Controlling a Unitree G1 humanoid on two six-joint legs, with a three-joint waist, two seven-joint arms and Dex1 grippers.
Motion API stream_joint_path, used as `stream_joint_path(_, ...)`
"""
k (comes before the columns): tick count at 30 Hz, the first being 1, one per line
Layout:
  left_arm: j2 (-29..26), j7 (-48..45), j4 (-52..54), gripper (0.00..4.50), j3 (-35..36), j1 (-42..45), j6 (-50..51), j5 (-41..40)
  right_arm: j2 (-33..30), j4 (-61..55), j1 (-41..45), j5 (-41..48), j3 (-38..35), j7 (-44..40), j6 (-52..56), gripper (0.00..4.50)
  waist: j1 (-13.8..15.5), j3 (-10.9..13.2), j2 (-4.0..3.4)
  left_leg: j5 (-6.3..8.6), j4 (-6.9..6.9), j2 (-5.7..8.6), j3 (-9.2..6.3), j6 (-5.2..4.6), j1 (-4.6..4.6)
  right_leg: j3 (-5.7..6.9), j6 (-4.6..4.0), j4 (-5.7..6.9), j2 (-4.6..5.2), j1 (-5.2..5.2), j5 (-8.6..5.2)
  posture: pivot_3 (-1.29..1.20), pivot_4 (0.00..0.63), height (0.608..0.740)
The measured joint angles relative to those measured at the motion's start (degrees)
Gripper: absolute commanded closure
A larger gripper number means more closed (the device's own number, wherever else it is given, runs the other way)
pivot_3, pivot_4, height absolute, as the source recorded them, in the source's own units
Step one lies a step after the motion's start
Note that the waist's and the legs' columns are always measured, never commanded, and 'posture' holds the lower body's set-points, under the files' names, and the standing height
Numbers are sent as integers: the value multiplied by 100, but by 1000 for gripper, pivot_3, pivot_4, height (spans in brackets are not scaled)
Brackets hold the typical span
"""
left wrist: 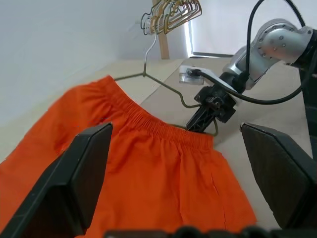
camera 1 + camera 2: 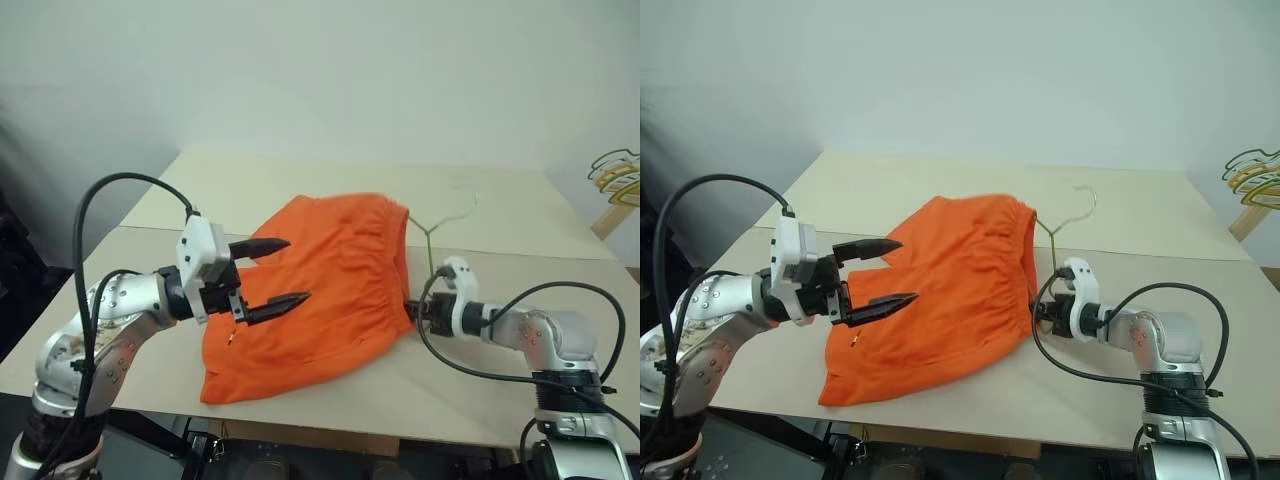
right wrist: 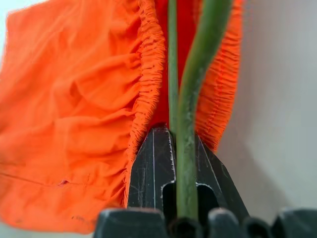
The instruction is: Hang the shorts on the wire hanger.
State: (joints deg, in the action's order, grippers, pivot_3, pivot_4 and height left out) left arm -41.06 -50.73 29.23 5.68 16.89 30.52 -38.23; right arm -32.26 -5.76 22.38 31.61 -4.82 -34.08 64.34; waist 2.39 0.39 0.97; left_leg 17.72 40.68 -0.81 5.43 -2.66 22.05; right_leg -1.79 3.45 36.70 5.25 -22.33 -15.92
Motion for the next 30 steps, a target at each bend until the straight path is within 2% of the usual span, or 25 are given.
stream_joint_path(3,-5,-173,-507,27,-91,479,-213,218,-459,-580,-20,-264,427,-236,-473,4500,-8,4,-2,1,6,3,0,-3,2,3,1,-10,1,2,-1,22,0,740)
stream_joint_path(7,-59,-575,-1530,27,-192,1492,-712,616,-1188,-1209,73,-491,883,-958,-1099,4500,-45,6,-3,3,6,-1,-1,-7,0,7,1,-32,-6,9,-1,-6,0,740)
stream_joint_path(11,-199,-1306,-2645,27,-342,2467,-1296,935,-1980,-1461,240,-662,1255,-1799,-1537,4500,-158,6,-3,3,7,-2,-4,-9,8,18,1,-49,-6,11,0,-34,0,740)
stream_joint_path(15,-284,-2195,-3457,27,-560,3073,-1901,1195,-2478,-1508,484,-720,1513,-2444,-1619,4500,-265,7,-4,5,12,-2,-1,-12,18,18,3,-55,-4,8,0,-50,0,740)
stream_joint_path(23,-94,-3962,-4387,27,-1341,3831,-2565,1514,-2689,-1482,1486,-750,2015,-3130,-1288,4500,-421,8,-6,7,22,-8,-2,-16,19,17,4,-46,-6,6,0,-83,0,740)
stream_joint_path(30,435,-4120,-5422,27,-1964,4173,-3702,2365,-2754,-1402,2147,-930,2615,-3510,-907,4500,-488,8,-6,11,26,-6,-2,-24,27,17,6,-45,-2,-2,1,-101,0,740)
